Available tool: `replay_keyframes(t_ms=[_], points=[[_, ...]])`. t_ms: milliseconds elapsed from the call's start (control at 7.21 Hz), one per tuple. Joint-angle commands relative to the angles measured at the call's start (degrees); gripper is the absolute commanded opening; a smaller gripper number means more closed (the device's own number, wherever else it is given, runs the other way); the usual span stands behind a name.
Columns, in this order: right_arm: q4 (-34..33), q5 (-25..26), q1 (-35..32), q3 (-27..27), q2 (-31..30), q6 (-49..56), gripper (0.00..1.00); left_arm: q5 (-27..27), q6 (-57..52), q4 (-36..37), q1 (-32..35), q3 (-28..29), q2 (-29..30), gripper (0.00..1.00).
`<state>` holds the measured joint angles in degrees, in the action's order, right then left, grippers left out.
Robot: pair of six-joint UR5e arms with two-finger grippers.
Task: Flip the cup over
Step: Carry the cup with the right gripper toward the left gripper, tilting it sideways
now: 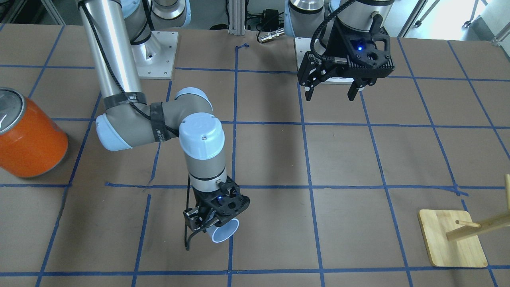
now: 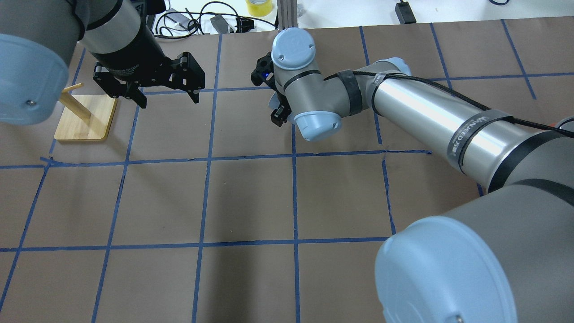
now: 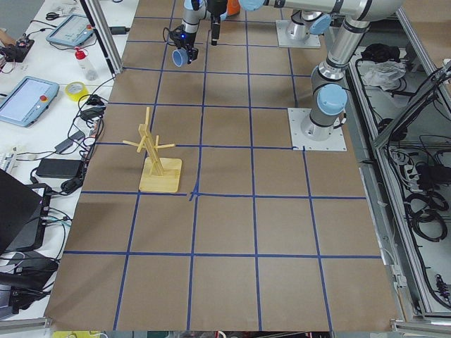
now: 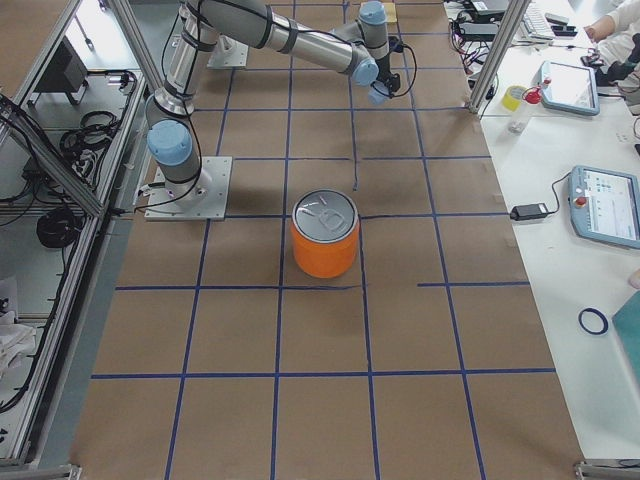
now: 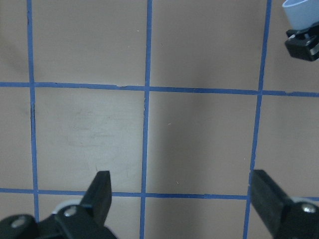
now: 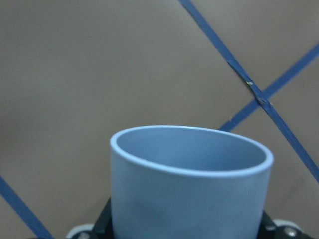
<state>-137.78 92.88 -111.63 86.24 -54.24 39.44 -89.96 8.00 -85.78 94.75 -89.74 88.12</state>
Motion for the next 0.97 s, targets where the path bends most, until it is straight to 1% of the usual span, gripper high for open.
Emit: replay_keyframes(t_ms=[0, 139, 277, 416, 554, 693, 832], points=[[-7.38, -0.33, -2.10, 0.85, 2.91, 23.93, 0.04, -0.04, 0.00, -0.18, 0.00, -0.09, 0.04, 1.00], [-7.50, -0.86, -2.80, 0.86, 3.26, 26.62, 0.04, -0.04, -0.09, -0.18, 0.00, -0.26, 0.04, 1.00], [-7.41, -1.99, -3.76, 0.86, 3.35, 28.13, 0.01, -0.04, -0.35, -0.09, 0.00, -0.53, -0.05, 1.00], [-6.80, -2.01, -5.16, 0.94, 3.36, 28.93, 0.04, 0.05, -0.53, -0.09, 0.00, -0.53, 0.04, 1.00], [-6.71, -2.01, -7.18, 0.86, 3.88, 28.94, 0.04, 0.83, -0.79, 0.00, 0.00, -0.27, 0.47, 1.00], [-6.54, -2.01, -7.29, 0.86, 3.97, 28.94, 0.06, 0.41, -0.62, -0.09, 0.00, 0.17, 0.74, 1.00], [-6.53, -2.01, -7.29, 0.86, 4.49, 28.94, 0.15, 1.01, -0.09, 0.00, -0.17, -0.26, 1.96, 1.00]])
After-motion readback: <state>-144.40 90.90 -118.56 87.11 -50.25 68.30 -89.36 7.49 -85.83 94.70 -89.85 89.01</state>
